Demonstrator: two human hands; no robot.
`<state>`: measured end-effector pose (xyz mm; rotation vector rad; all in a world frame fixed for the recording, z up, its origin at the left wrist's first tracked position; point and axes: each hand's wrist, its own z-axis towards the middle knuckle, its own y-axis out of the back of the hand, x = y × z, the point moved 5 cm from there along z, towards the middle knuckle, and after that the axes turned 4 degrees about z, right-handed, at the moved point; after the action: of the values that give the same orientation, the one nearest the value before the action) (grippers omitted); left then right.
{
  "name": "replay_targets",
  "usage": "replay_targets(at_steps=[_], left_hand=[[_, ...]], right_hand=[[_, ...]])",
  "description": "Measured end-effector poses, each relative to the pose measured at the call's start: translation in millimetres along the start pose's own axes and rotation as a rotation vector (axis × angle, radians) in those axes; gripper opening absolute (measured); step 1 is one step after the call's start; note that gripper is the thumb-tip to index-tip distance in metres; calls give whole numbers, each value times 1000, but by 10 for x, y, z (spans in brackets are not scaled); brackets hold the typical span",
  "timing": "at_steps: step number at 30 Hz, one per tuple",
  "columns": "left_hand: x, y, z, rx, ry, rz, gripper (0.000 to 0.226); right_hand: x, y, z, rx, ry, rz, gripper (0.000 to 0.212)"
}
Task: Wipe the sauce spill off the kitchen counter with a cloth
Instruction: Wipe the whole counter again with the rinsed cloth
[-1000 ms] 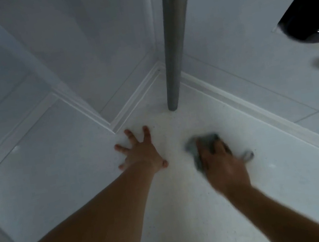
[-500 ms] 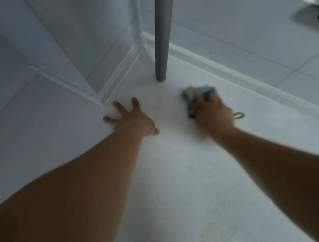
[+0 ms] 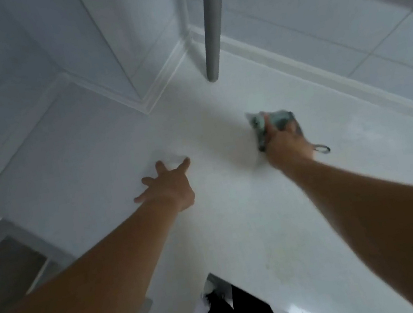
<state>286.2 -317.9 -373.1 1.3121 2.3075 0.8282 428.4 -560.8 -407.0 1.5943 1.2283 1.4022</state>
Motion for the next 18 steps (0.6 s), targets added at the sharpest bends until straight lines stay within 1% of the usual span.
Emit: replay_targets(at_steps=[1,2,3,4,5,6,7,8,9,10,11,12,13,14,15,16,17,18], left_hand=[[32,-144,-28,19,-12,7,101],[60,-265,-43,14,-24,-3,104],[80,-345,-51,-3,-33,-16,106],[96,-373,-54,-16,-35,-27,107],[111,-381,-54,-16,-32,-29,110],[101,-377,-42,-9,-36,-31,111],[88,-382,-36,-10,-43,-32,112],[90,-381,-23,-19,-47,-25,111],[94,-385,-14,-26,-52,-12,110],[92,-386,1,-27,-58,-6,110],[90,-392,8,-23,-65,-1,110],[92,-394,10,-21,-72,2,111],[104,-407,8,-23,-75,9,112],[106,-404,15,-25,-75,14,112],[105,-410,27,-24,-74,16,111],[98,-414,39,-24,-73,14,110],[101,-412,50,-24,-71,8,110],[96,-415,55,-19,-70,-1,110]], right_hand=[[231,-88,-405,66,28,47,45],[409,-232,-858,95,138,14,44],[443,-442,-1352,102,293,-55,49],[500,-615,-1857,214,416,-48,64],[539,-789,-2233,436,480,84,79],[499,-856,-2365,540,539,97,88],[461,-777,-2446,570,669,-10,83],[364,-695,-2253,587,690,-62,68],[269,-552,-1905,505,612,-90,54],[148,-380,-1452,390,518,-107,49],[31,-203,-1061,311,430,-218,49],[-93,-84,-788,258,295,-258,51],[-265,-21,-645,204,124,-183,54],[-338,8,-646,164,21,-144,57],[-308,-8,-794,144,-4,-159,57],[-182,-90,-1071,138,31,-185,57],[-19,-299,-1435,156,126,-215,61],[118,-477,-1854,216,238,-221,71]])
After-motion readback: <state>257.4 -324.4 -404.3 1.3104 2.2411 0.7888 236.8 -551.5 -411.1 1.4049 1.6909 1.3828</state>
